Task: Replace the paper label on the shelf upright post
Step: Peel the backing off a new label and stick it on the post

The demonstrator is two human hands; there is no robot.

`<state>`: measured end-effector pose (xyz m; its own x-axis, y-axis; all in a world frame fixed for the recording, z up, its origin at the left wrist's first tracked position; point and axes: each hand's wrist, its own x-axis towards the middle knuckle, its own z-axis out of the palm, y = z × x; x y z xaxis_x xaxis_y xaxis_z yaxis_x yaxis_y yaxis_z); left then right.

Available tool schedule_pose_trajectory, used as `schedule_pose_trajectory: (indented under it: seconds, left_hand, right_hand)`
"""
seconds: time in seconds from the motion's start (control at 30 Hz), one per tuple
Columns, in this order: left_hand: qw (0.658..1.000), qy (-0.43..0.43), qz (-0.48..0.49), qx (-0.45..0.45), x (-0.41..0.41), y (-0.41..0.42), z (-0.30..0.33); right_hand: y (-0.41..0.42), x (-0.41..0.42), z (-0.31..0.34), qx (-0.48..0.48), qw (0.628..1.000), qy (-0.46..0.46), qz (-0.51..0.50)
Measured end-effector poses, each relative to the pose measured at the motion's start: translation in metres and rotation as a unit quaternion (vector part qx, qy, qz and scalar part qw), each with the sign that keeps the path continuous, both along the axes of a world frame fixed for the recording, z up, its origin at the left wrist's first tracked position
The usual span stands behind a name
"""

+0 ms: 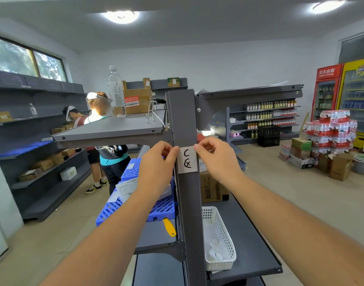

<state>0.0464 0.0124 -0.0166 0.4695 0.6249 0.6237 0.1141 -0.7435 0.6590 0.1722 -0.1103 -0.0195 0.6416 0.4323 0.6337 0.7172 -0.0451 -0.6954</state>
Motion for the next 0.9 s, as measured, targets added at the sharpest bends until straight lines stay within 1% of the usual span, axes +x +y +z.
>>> schedule_pose_trajectory:
  seconds: [0.2,0.43,0.6,0.73,0.9]
  left_hand:
    - [1.000,-0.008,0.014,0.020,0.002,-0.004,-0.002]
    - [0.999,0.047,0.005,0.018,-0.001,0.004,-0.021]
    - [0.996,0.086,-0.004,0.030,-0.006,0.012,-0.037]
    - [0.993,0.113,-0.007,0.039,-0.010,0.015,-0.044]
    - [0.992,0.112,0.011,0.057,-0.007,0.009,-0.041]
  right_hand:
    - [0.003,-0.001,0.000,0.009,1.000,0.016,0.010]
    - [0.000,0.003,-0.021,-0.010,1.000,0.019,0.022]
    - [-0.003,0.006,-0.039,-0.020,0.998,0.024,0.049]
    - [-0.004,0.006,-0.046,-0.033,0.998,0.023,0.053]
    - [-0.003,0.005,-0.045,-0.040,0.998,0.008,0.044]
